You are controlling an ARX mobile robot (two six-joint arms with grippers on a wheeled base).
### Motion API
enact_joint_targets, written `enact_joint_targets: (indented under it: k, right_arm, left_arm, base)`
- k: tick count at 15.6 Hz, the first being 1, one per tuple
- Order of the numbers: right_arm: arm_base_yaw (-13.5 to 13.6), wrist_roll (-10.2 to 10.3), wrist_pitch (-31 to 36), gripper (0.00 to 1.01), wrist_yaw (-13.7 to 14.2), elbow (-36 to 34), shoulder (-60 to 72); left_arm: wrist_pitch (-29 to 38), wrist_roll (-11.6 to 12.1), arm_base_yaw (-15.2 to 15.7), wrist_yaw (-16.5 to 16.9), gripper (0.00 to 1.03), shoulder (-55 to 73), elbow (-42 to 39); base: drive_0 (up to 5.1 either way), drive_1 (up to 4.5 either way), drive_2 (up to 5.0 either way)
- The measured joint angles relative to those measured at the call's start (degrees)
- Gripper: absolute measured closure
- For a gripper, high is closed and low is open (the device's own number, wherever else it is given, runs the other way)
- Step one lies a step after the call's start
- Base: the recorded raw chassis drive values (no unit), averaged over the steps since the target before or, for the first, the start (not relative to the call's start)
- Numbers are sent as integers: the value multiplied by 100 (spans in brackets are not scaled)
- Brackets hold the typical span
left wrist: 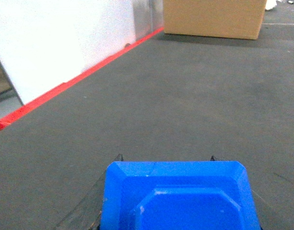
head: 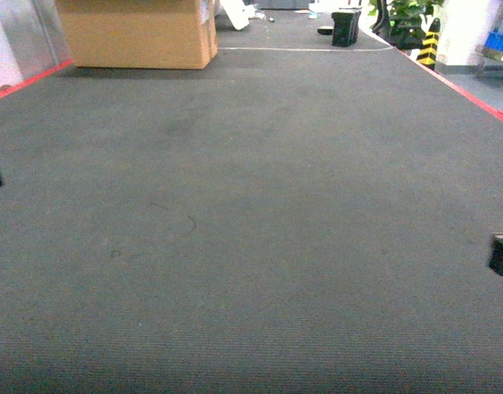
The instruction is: Sort blue parts and orange caps into right shelf containers
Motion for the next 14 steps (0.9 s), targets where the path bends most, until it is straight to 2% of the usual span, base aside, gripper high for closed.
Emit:
enact_joint_targets:
  k: [2, 4, 5, 6, 7, 8, 10, 11, 12, 13, 14]
  right_arm:
    - [33, -157, -1143, 55, 138, -544, -2055]
    - [35, -319, -2306, 55, 232, -658, -3703]
    - [35, -391, -3042, 55, 304, -656, -4813]
    - [74, -431, -3484, 55, 378, -654, -5606]
    - [219, -459, -3543, 55, 498, -599, -5969]
    - [317, -459, -3506, 55, 483, -522, -5947]
    - [343, -461, -3565, 55, 439, -511, -5858]
    - [334, -461, -3565, 55, 439, -511, -5860]
    - [216, -382, -4374, 55, 87, -352, -6017]
    - [31, -326, -4778, 55, -271, -332, -6151]
    - [-153, -275, -5156, 55, -511, -337, -6308]
  left_arm:
    - [-925, 330, -55, -426, 60, -1823, -542]
    - [-1976, 623, -234, -817, 61, -3427, -649]
    - [-2249, 813, -542, -1069, 61, -4207, -649]
    - [-2107, 997, -863, -1300, 61, -4701, -649]
    - [-1729, 1220, -1145, -1593, 61, -4758, -586]
    - [-1659, 1357, -1257, -1609, 61, -4625, -514]
    - [-1755, 1528, -1305, -1604, 61, -4452, -520]
    - [-1757, 1534, -1303, -1598, 61, -4457, -520]
    - [-3058, 1263, -946, -570, 61, -4889, -334]
    - [-3626, 957, -669, 173, 61, -5222, -323]
    - [-4264, 619, -391, 994, 61, -5541, -352]
  base:
    - [0, 0, 0]
    - [0, 0, 0]
    - [0, 0, 0]
    - [0, 0, 0]
    - [0, 0, 0]
    - [0, 0, 0]
    - [0, 0, 0]
    - [0, 0, 0]
    - [0, 0, 0]
    - [0, 0, 0]
    - [0, 0, 0]
